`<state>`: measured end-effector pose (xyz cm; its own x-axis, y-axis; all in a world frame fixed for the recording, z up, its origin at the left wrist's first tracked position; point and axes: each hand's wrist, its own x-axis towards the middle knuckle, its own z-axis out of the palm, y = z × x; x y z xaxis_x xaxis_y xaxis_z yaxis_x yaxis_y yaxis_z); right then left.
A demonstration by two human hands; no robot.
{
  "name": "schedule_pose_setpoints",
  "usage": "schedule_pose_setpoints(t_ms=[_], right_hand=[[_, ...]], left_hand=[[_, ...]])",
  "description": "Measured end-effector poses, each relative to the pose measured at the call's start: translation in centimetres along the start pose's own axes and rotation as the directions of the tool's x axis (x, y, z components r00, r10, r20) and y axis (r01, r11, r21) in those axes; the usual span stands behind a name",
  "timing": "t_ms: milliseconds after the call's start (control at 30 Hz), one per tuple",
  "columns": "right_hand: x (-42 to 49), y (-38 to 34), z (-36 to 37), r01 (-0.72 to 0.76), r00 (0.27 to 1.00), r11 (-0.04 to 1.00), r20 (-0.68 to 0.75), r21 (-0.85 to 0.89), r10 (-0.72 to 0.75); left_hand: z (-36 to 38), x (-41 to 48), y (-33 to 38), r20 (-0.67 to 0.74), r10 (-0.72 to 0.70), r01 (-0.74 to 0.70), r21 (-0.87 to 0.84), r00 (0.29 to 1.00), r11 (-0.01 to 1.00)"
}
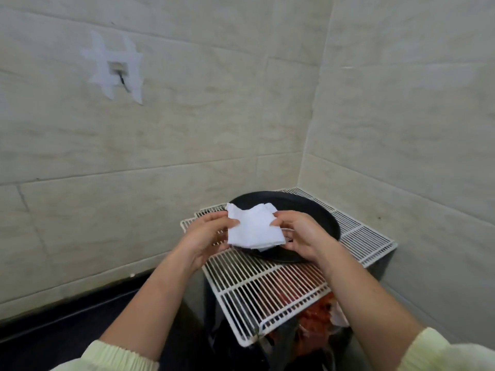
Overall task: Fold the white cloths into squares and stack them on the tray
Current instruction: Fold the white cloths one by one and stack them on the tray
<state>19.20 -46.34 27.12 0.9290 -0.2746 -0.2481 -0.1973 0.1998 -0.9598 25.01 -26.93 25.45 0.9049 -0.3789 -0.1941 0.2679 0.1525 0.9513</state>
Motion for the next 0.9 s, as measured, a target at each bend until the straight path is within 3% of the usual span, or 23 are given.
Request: schedule_pose_setpoints(t_ms=[433,900], right_hand=[[11.6,-3.4,-6.1,-0.013,0.998,0.99,-0.061,-0.144,0.004],[14.0,-0.8,-7.1,-0.024,1.0,0.973,-0.006,-0.229,0.024]], left_hand=[[6.2,10.2,0.6,-0.084,0.026,-0.024,0.019,0.996,1.0],[6.8,10.4,-2.5,-0.253,-0.037,0.048,0.039,0.967,0.998]])
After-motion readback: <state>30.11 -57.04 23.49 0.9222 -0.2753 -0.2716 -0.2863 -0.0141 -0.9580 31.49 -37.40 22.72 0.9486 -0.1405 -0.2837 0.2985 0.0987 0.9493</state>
